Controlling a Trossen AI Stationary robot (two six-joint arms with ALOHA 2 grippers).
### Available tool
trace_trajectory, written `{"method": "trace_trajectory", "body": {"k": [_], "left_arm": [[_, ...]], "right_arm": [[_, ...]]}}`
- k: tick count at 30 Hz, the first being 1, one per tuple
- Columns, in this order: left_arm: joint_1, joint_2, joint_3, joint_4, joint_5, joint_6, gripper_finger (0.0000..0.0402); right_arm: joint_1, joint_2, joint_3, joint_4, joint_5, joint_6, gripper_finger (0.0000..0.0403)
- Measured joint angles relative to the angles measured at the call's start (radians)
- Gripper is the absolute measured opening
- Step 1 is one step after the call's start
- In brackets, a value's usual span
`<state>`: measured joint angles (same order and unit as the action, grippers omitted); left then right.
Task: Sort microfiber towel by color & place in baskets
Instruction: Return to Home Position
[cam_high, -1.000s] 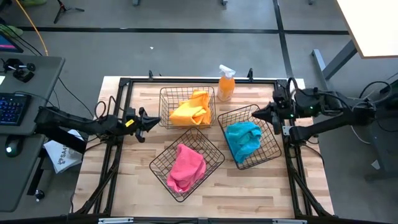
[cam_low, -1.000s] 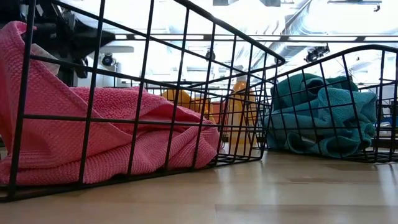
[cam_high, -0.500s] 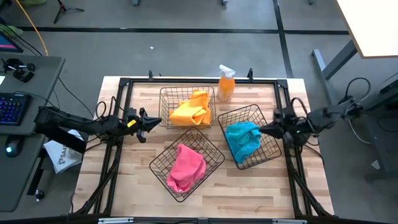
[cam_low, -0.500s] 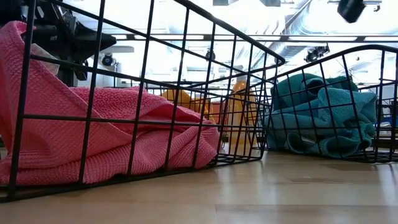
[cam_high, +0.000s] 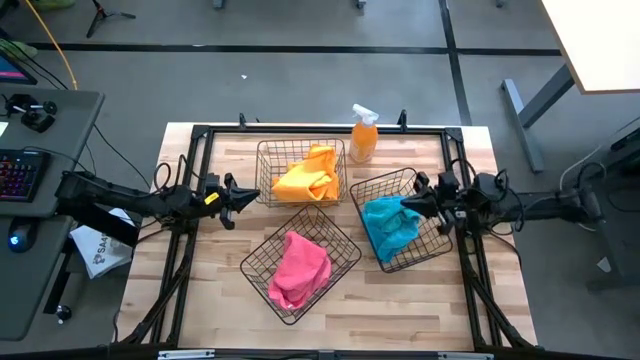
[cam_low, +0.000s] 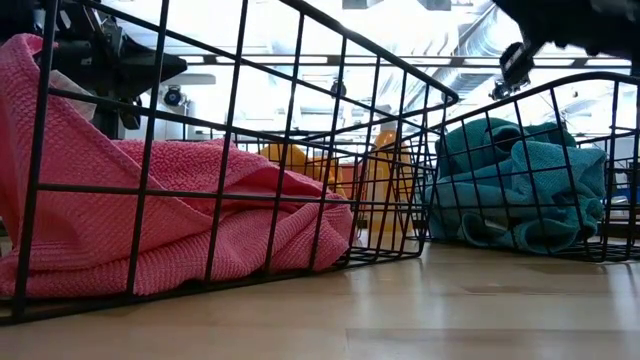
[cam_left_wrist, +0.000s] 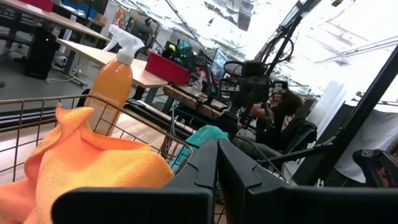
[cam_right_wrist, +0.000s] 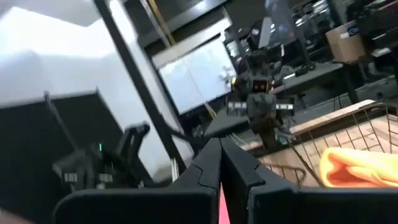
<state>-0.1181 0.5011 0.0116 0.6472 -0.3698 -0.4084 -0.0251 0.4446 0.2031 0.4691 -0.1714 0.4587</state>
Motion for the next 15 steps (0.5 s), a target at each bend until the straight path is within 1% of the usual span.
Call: {"method": "trace_trajectory", "body": {"k": [3,5,10,15], "left_arm": [[0.0,0.0,0.0,0.0,0.0,0.0,0.0001],[0.0,0.0,0.0,0.0,0.0,0.0,0.0001],[0.0,0.0,0.0,0.0,0.0,0.0,0.0001],[0.0,0.0,0.0,0.0,0.0,0.0,0.0001]], "right_arm": [[-0.047,-0.035,-0.028,-0.054,-0.066,-0.022,0.0],[-0.059,-0.068,-0.064,-0.075,-0.07,-0.023,0.0],[-0.06,-0.155,-0.136,-0.051,-0.042,-0.012,0.0],[-0.059,-0.225,-0.154,-0.165,0.026,-0.055,0.0]]}}
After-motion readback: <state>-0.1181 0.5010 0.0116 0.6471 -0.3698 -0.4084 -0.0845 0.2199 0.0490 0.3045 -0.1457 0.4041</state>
